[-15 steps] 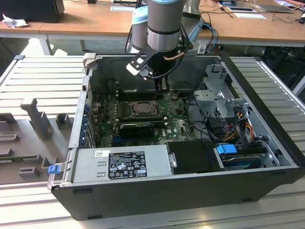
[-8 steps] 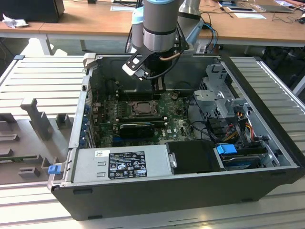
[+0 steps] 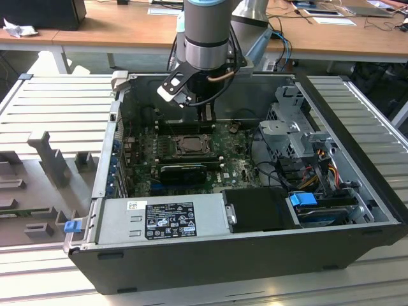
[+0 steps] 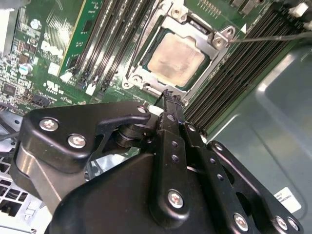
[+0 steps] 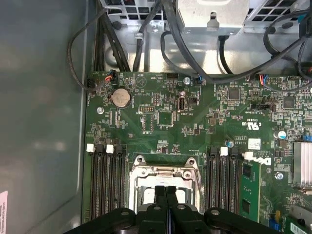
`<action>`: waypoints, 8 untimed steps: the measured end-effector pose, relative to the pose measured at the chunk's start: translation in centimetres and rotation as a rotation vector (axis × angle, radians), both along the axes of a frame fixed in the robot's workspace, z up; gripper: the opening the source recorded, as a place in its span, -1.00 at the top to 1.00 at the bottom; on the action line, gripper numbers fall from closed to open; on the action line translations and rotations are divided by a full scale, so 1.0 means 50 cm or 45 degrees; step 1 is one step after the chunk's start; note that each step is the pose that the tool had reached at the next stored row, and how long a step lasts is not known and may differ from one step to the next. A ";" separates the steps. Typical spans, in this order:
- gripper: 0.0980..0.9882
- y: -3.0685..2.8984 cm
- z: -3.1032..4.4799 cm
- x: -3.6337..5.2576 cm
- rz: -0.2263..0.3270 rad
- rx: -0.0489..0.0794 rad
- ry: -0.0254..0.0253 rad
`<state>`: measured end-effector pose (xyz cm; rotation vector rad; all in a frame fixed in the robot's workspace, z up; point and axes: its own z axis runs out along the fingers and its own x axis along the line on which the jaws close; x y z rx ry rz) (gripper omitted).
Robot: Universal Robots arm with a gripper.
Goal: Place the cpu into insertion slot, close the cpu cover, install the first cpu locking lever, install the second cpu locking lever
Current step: 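Close the cpu cover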
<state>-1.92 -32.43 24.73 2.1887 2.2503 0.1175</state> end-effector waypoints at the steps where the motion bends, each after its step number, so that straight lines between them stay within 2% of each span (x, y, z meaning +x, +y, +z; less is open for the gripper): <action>1: 0.98 0.000 0.000 -0.003 0.000 0.000 0.0001; 8: 0.98 0.000 -0.001 -0.025 0.000 0.001 0.0001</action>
